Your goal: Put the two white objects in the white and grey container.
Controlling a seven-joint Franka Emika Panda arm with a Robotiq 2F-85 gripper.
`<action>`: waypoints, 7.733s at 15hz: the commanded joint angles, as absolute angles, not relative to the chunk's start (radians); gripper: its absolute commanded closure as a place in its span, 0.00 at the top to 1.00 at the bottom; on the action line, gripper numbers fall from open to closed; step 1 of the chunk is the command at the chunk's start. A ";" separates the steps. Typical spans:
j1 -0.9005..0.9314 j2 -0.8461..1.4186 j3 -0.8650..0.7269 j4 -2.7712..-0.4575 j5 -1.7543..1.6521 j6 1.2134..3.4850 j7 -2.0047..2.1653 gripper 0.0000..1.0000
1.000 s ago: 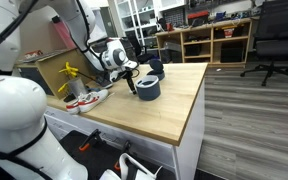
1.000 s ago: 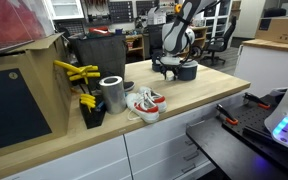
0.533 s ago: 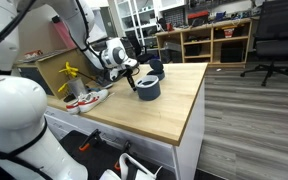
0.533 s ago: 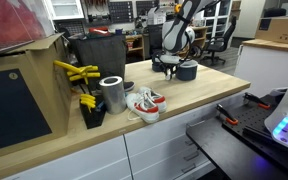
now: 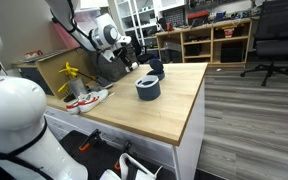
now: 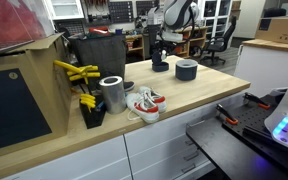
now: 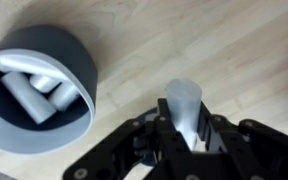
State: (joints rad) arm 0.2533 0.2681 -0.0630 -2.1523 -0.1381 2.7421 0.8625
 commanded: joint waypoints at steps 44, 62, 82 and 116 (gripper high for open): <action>0.000 0.217 -0.046 -2.214 -0.295 2.456 -0.055 0.07; -0.009 0.171 -0.021 -2.236 -0.131 2.515 -0.038 1.00; 0.050 0.060 0.023 -2.019 -0.150 2.002 0.243 1.00; 0.050 0.025 0.044 -1.848 -0.028 1.831 0.280 1.00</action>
